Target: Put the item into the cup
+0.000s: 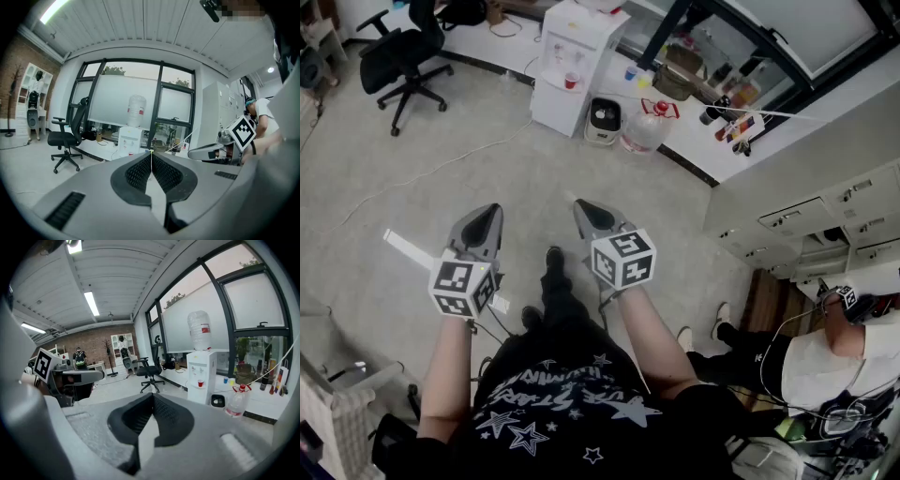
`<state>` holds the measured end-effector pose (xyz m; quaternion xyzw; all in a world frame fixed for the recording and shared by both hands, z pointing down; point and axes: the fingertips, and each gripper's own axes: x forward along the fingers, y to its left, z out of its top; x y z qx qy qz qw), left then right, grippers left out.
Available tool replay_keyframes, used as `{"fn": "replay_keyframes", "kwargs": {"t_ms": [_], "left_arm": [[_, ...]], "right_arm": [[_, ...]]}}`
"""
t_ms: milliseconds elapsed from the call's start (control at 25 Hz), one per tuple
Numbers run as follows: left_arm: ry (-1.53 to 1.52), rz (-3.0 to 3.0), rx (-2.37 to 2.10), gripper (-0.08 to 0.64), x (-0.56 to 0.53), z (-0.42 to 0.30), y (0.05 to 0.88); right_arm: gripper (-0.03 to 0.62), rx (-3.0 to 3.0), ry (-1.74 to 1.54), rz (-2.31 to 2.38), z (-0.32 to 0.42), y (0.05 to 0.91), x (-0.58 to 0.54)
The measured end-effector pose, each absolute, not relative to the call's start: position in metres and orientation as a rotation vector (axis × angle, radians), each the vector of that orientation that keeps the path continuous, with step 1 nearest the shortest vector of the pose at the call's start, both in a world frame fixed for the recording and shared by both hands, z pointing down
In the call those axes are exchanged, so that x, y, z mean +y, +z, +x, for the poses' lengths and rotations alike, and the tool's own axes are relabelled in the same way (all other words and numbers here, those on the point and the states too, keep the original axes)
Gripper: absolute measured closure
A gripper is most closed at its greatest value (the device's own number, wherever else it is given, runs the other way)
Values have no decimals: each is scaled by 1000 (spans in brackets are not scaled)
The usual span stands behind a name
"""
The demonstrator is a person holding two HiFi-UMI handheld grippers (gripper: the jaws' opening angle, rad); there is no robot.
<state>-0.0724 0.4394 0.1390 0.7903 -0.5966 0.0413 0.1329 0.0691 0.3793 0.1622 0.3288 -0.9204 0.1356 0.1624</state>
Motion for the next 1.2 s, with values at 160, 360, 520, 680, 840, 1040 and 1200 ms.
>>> {"fn": "replay_keyframes", "kwargs": {"t_ms": [160, 360, 520, 680, 840, 1040, 1200], "left_arm": [[101, 2277, -1732, 551, 439, -74, 147], [109, 2278, -1738, 551, 445, -67, 140], [97, 2270, -1737, 551, 444, -70, 140], [90, 2270, -1729, 551, 434, -73, 141], [88, 2259, -1728, 551, 423, -82, 143], [96, 2233, -1726, 551, 400, -87, 147], [123, 2223, -1716, 551, 367, -89, 151]], "right_arm": [[591, -2622, 387, 944, 69, 169, 379], [591, -2629, 394, 936, 74, 164, 385], [591, -2635, 409, 953, 75, 162, 383], [592, -2639, 350, 938, 70, 160, 374], [591, -2647, 371, 933, 58, 162, 361], [591, -2643, 425, 931, 56, 169, 335], [591, -2645, 462, 930, 56, 174, 300]]}}
